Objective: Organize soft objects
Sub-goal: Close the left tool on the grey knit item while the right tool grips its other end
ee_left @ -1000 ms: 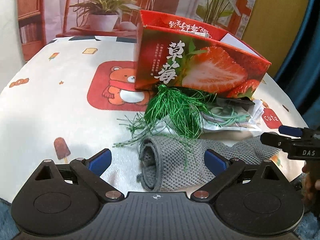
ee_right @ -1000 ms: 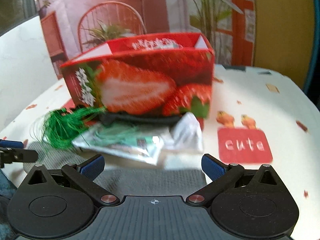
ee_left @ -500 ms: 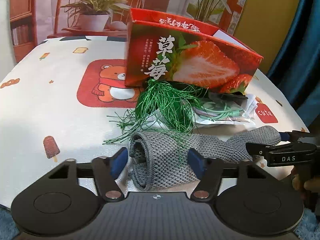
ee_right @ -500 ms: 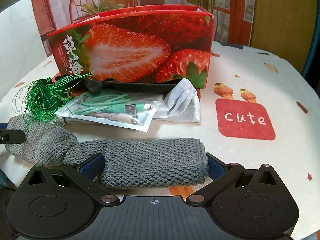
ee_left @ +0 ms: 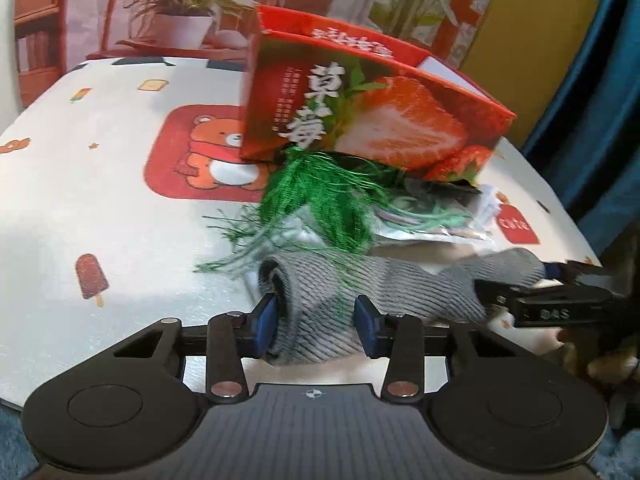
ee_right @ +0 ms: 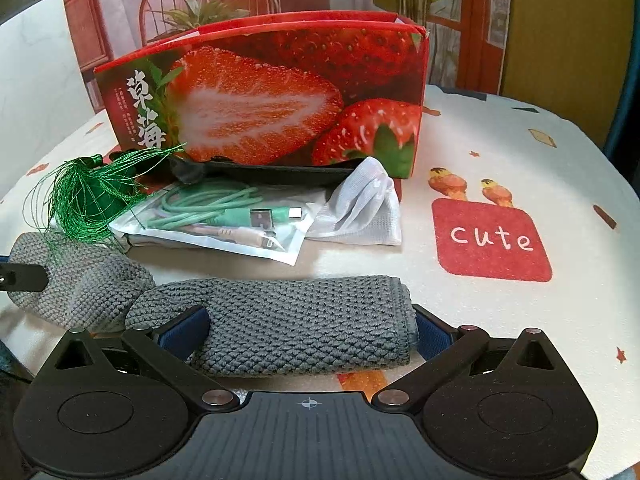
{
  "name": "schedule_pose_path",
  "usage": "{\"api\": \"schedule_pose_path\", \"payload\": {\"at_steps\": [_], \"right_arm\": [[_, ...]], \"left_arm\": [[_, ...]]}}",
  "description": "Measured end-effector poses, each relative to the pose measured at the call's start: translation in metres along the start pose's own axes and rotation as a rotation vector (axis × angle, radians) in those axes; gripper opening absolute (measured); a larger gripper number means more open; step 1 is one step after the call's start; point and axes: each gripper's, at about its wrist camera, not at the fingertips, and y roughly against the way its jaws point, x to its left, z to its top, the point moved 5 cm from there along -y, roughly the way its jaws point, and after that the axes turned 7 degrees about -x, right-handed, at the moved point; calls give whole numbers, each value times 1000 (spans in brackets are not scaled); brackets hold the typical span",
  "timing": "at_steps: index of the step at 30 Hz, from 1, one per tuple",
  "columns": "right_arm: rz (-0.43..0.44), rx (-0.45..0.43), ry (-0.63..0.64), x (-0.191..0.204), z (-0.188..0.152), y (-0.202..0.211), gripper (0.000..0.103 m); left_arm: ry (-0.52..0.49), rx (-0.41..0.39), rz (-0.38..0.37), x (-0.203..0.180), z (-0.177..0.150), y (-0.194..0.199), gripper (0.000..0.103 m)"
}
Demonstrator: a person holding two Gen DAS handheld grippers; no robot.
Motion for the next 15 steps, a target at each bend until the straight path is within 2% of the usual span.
{"api": "schedule_pose_path", "payload": {"at_steps": [4,6,8,11,15], "right_arm": [[0,-1,0,0,0,0,103],[0,-1,0,0,0,0,103],[0,0,0,0,0,0,103],[0,2,-1,0,0,0,103],[6,12,-12,-1,0,1,103]], "left_arm": [[-39,18,-24,-8,-4,-1,44],[-35,36,-24,-7,-7,-4,38],[-13,48,-25,-2,-9,-7,24],[20,40,-12,5,-9,-8,12],[38,22,-2,10,-8,-6,11]]}}
